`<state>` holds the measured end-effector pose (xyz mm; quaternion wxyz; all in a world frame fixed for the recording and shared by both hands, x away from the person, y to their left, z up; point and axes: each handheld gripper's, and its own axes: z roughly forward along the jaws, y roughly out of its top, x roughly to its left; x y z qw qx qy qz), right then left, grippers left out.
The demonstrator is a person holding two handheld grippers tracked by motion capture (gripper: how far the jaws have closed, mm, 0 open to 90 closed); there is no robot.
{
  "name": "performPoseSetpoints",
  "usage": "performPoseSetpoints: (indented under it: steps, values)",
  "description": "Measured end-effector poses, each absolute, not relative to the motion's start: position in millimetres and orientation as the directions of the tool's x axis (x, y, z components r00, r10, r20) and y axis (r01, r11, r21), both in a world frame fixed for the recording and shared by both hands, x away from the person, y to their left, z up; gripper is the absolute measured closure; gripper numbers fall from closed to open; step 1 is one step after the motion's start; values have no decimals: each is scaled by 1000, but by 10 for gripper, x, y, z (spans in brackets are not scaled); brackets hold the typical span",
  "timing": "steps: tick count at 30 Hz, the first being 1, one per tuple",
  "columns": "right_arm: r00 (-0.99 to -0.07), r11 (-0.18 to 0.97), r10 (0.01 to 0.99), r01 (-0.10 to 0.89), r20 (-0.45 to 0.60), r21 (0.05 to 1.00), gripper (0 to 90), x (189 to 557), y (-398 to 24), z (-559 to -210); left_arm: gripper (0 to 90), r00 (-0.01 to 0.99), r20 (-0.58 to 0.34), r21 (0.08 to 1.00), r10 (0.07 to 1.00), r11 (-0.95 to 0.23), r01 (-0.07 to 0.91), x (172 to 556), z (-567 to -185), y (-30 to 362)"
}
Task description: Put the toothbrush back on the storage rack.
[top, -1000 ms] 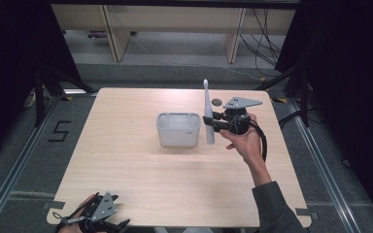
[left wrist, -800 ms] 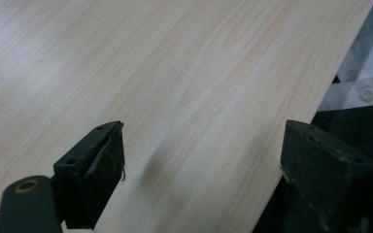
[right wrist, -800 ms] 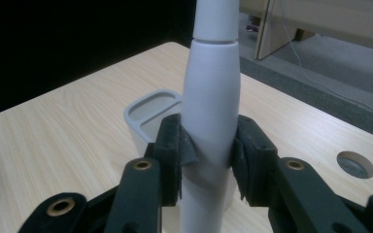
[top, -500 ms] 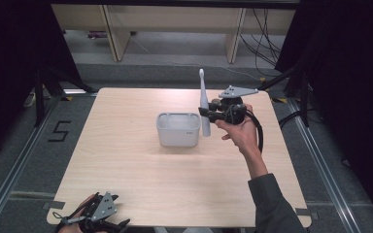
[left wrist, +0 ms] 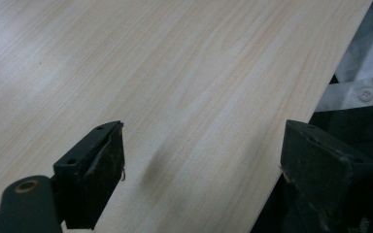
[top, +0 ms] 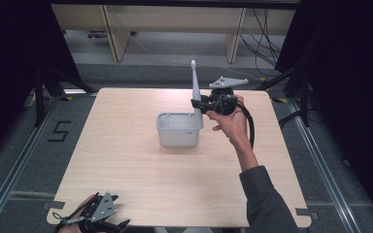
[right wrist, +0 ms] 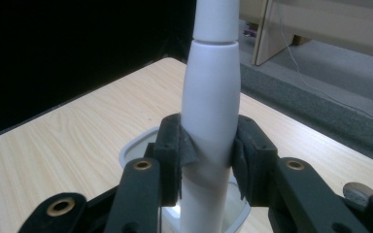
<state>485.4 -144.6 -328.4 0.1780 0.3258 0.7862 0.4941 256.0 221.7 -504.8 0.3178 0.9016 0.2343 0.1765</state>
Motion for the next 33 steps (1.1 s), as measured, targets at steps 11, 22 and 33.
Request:
performPoseSetpoints:
  steps: [11, 22, 33]
  values:
    - [-691, 267, 720, 361, 64, 894, 667, 5043, -1315, -3330, 159, 828, 165, 659, 536, -685, 312, 2552, -5043, 2217]
    - [-670, 264, 739, 379, 66, 887, 666, 5178, -1277, -3446, 159, 829, 164, 662, 535, -683, 310, 2547, -5049, 2210]
    - [-640, 257, 765, 413, 77, 874, 665, 5218, -1255, -3553, 159, 832, 170, 654, 528, -692, 305, 2546, -5040, 2216]
